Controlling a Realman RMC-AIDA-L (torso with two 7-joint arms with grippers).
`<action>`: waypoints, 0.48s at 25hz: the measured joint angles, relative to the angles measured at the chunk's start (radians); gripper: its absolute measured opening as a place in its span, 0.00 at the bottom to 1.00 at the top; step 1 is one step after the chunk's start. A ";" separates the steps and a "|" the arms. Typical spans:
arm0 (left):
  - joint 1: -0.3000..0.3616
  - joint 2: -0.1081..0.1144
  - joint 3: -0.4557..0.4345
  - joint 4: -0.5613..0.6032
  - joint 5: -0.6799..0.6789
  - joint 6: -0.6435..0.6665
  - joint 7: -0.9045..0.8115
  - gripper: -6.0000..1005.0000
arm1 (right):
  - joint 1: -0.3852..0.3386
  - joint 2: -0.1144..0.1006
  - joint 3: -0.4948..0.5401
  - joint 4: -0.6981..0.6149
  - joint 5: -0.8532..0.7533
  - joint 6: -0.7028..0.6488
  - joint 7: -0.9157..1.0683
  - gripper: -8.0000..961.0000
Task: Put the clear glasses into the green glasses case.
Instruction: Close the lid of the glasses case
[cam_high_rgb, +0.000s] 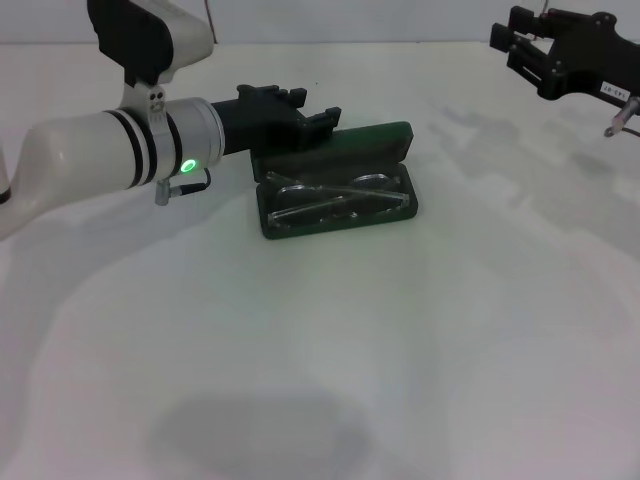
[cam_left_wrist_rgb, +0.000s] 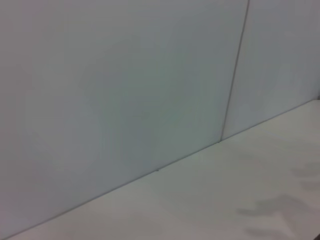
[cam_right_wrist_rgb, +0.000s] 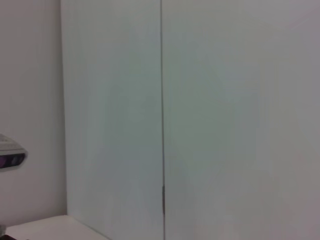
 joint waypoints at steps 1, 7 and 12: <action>0.001 0.000 0.004 0.000 0.001 0.002 -0.001 0.57 | 0.000 0.000 -0.001 0.000 0.000 0.000 0.000 0.31; 0.028 0.000 0.078 0.022 0.009 0.053 0.007 0.59 | -0.003 0.001 -0.001 -0.001 0.000 0.000 -0.001 0.32; 0.047 -0.002 0.138 0.026 0.021 0.054 0.013 0.62 | -0.002 0.001 0.000 -0.002 0.000 0.006 -0.003 0.32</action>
